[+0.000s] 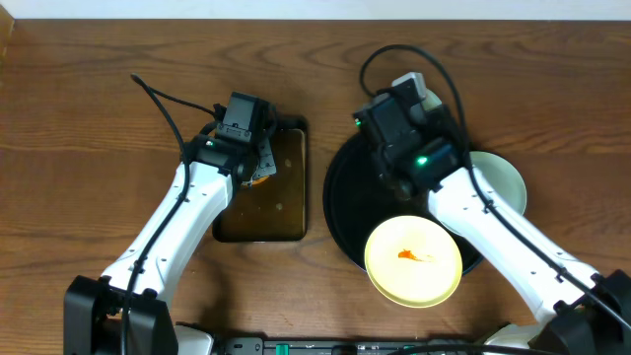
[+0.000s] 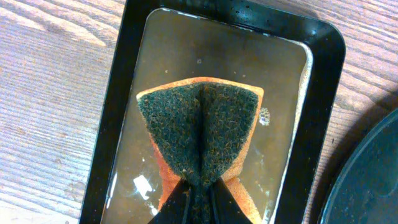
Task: Clean dirty plates on tray and stack at the side
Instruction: 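Lift the pale green plate and carry it right off the tray, then set the plate on the table at right and release it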
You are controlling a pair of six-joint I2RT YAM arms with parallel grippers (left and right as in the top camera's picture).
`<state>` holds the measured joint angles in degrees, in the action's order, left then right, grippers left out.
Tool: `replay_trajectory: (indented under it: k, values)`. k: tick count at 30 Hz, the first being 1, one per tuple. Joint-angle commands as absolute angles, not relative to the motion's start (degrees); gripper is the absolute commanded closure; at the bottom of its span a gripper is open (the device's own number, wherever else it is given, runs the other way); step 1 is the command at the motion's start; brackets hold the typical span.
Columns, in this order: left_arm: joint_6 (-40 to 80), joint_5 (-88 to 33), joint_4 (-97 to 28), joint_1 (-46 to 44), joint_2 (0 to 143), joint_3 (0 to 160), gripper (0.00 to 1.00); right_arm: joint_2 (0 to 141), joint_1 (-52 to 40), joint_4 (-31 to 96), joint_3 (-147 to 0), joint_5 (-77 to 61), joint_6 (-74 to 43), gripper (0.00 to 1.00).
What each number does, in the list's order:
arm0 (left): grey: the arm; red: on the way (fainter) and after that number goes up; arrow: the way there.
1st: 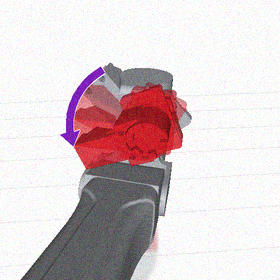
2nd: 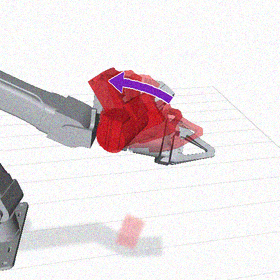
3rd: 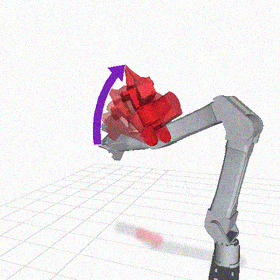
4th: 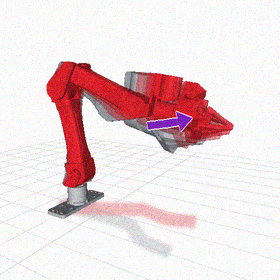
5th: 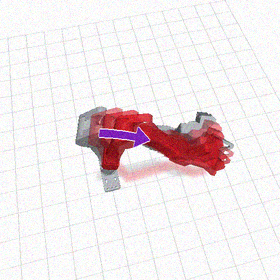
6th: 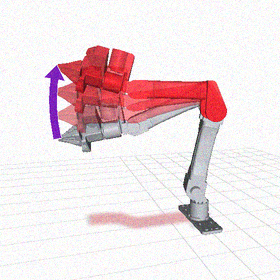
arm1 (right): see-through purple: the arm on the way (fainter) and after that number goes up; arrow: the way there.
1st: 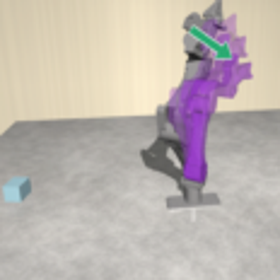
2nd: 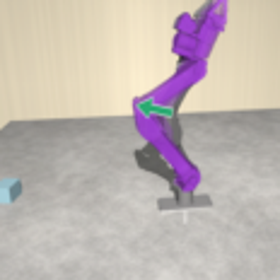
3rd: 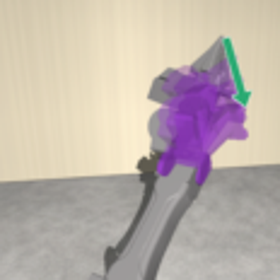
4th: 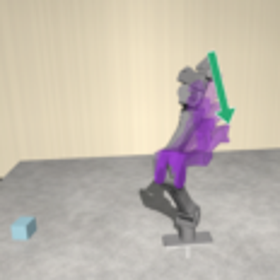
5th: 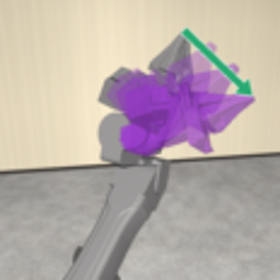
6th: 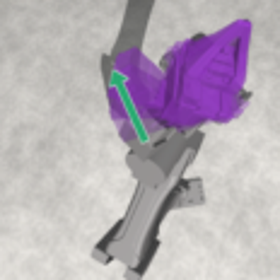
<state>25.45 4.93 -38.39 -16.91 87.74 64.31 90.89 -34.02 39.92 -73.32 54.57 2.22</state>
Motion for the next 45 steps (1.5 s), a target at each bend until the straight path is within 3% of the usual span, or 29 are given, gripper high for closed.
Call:
replay_trajectory:
  k: [1,16,23,30,41,43,45]
  values:
    - [25.10,6.28,-38.37,-16.67,87.77,63.90,0.92,89.41,-28.03,40.29,-74.00,44.27,-4.05,0.99]
    - [25.12,6.28,-38.37,-16.69,87.77,63.90,0.92,89.14,14.11,42.70,-74.65,3.95,-18.48,0.99]
    - [25.12,6.26,-38.37,-16.69,87.77,63.90,0.92,89.14,28.67,43.90,-74.17,0.62,-19.90,0.99]
    - [25.10,6.26,-38.41,-16.69,87.77,63.90,0.92,89.38,37.39,43.64,-70.81,3.16,-19.92,0.99]
    - [25.12,6.26,-38.76,-16.69,87.77,63.90,0.92,90.83,39.77,42.04,-66.28,7.05,-19.92,0.98]
    - [25.12,6.26,-38.79,-16.69,87.77,63.90,0.92,90.96,39.72,41.91,-66.17,7.05,-19.92,0.96]
    - [25.12,6.26,-38.76,-16.69,87.77,63.90,0.92,90.98,39.66,41.32,-66.19,6.79,-19.90,0.85]
